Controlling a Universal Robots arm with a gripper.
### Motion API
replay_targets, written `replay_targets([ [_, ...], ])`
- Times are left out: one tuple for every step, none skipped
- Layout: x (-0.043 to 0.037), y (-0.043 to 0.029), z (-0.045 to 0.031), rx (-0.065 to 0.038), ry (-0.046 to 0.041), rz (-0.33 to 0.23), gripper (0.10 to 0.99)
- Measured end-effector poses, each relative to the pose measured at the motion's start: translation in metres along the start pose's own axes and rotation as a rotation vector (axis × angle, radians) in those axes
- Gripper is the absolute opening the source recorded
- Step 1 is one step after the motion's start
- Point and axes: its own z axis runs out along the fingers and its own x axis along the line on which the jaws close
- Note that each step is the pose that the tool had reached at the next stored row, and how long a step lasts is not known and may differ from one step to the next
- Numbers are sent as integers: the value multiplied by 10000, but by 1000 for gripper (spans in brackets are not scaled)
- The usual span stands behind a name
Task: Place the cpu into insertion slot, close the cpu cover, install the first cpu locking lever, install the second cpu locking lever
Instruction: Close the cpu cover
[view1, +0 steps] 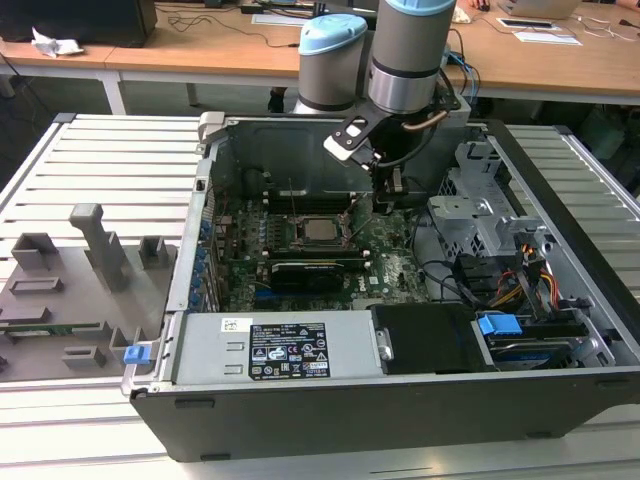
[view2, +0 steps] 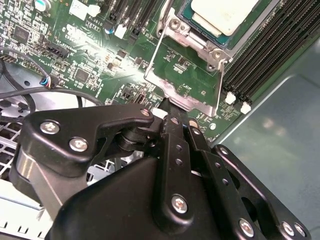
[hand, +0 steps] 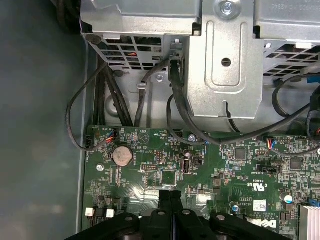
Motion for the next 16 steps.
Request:
replay_targets([
  [0, -3, 0, 0, 0, 1, 106],
  [0, -6, 0, 0, 0, 0, 106],
  [1, -10, 0, 0, 0, 0, 106],
  [1, -14, -1, 0, 0, 0, 106],
  [1, -19, -1, 0, -1, 1, 106],
  [1, -23, -1, 0, 0, 1, 106],
  [1, -27, -1, 0, 0, 1, 106],
  [1, -30, -2, 0, 0, 0, 106],
  [1, -32, -2, 0, 0, 0, 106],
  [2, -36, -2, 0, 0, 0, 106],
  [2, -39, -2, 0, -1, 0, 106],
  [2, -42, -2, 0, 0, 0, 106],
  [2, -45, -2, 0, 0, 1, 106],
  [2, -47, -2, 0, 0, 1, 106],
  [2, -50, -3, 0, -1, 1, 106],
  [2, -54, -3, 0, 0, 1, 106],
])
